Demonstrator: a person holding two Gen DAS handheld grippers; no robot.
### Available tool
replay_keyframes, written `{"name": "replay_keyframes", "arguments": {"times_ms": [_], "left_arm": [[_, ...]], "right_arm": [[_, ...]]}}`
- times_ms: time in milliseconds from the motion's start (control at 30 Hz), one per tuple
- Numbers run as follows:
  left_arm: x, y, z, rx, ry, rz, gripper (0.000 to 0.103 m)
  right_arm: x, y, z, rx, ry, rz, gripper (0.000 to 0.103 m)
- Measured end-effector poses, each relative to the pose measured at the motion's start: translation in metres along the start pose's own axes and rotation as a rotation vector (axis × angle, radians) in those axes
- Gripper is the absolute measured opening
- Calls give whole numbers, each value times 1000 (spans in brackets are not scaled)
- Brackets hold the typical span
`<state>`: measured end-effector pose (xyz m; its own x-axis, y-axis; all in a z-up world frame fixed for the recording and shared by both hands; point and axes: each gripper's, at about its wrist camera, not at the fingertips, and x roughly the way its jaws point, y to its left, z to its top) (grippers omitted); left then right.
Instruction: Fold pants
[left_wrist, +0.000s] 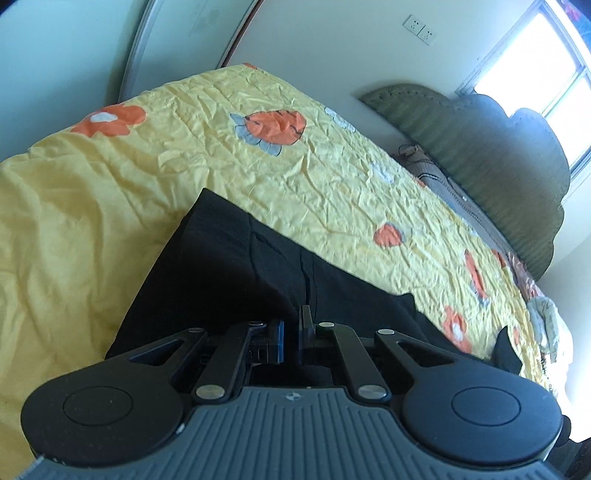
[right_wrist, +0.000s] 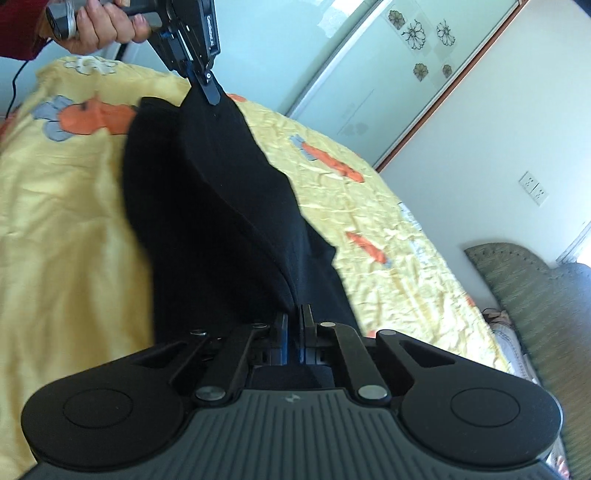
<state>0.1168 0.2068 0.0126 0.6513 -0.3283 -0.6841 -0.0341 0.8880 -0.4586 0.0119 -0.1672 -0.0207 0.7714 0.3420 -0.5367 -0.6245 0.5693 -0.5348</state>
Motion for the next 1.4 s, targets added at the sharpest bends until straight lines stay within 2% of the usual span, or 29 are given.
{"name": "replay_keyframes", "arguments": {"times_ms": [100, 300, 567, 600, 667, 700, 733, 833, 900, 967, 1033, 1133, 1200, 1233, 1267, 1300, 1333, 1367, 1400], "left_arm": [[-1, 8, -14, 12, 9, 42, 6], [-12, 12, -24, 19, 0, 56, 6], [8, 22, -33, 2, 41, 106, 7], [7, 22, -33, 0, 41, 110, 18], [4, 23, -31, -8, 45, 125, 24], [1, 24, -29, -13, 55, 122, 31], [-3, 24, -28, -15, 58, 126, 32], [-21, 16, -27, 25, 52, 179, 36], [-31, 4, -28, 72, 36, 215, 37], [-36, -15, -29, 132, 28, 216, 37], [-37, -38, -31, 188, 19, 187, 38], [-28, -80, -36, 281, 37, 81, 41], [-16, -109, -42, 347, 53, 8, 47], [-9, -124, -47, 380, 62, -18, 47], [-3, -138, -52, 409, 71, -47, 47], [4, -151, -58, 437, 83, -84, 49], [11, -164, -63, 460, 99, -120, 50], [18, -175, -70, 481, 117, -153, 51], [26, -186, -77, 500, 135, -182, 51]], "right_arm": [[0, 12, -2, 8, 17, 29, 5], [-15, 17, -5, 46, 25, 36, 5], [-10, 33, -15, 66, 54, 67, 6], [-8, 33, -16, 83, 69, 78, 6], [-12, 35, -17, 78, 58, 55, 7], [-16, 37, -17, 68, 60, 48, 8], [-23, 36, -18, 65, 58, 43, 9], [-58, 13, -32, 196, 33, 16, 9], [-81, -15, -60, 361, 44, -67, 9], [-96, -41, -100, 518, 109, -189, 10], [-107, -62, -146, 665, 195, -290, 10], [-122, -88, -215, 904, 288, -359, 10], [-141, -96, -240, 1032, 241, -418, 11], [-148, -100, -245, 1067, 264, -490, 12], [-153, -102, -247, 1068, 287, -570, 16], [-157, -102, -248, 1070, 280, -611, 20], [-161, -103, -250, 1090, 248, -597, 30], [-162, -104, -254, 1113, 225, -566, 45], [-159, -106, -258, 1123, 246, -546, 51]]}}
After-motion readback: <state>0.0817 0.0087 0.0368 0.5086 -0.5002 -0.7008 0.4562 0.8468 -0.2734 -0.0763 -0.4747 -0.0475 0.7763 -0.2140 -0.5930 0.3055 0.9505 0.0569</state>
